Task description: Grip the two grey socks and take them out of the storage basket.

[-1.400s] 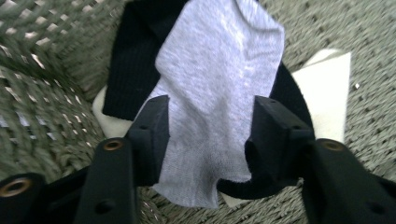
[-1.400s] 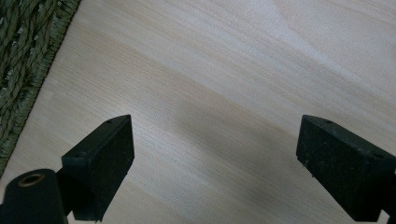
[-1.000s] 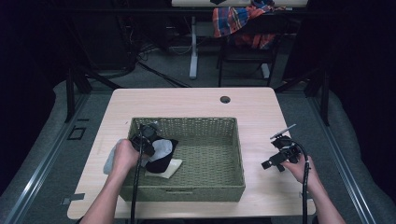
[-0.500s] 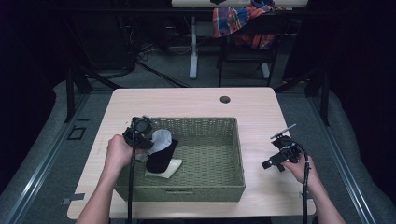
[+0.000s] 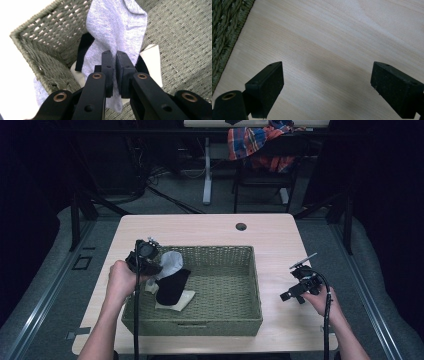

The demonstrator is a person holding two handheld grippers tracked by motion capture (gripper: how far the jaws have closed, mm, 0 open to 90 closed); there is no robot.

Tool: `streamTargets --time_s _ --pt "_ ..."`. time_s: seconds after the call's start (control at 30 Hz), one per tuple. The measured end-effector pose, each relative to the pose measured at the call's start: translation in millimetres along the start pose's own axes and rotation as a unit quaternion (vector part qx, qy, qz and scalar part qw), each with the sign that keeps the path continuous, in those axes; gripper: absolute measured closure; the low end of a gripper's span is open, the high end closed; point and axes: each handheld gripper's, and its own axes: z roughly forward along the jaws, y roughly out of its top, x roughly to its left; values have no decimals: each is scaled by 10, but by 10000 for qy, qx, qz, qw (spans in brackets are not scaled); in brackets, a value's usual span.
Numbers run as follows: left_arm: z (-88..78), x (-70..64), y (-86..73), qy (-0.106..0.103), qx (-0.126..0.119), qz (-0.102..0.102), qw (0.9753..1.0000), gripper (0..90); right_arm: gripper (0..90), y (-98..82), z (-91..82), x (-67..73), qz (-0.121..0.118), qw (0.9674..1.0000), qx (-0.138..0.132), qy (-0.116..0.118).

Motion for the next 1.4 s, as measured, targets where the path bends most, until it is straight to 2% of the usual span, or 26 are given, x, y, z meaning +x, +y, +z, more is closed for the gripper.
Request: streamTargets --time_s 0.57,0.93,1.13,1.4 --pt "-331 116 -53 292 -421 -244 9984 862 109 1 4 -1 24 10000 -20 40" --pt "-491 265 -156 549 -529 -460 9960 863 109 0 6 -2 30 10000 -21 41" --pt "-548 415 -260 738 -565 -708 9932 862 109 -1 5 -1 39 10000 -33 68" --pt "-540 635 -409 768 -578 -1084 9894 862 110 0 4 0 34 10000 -30 68"
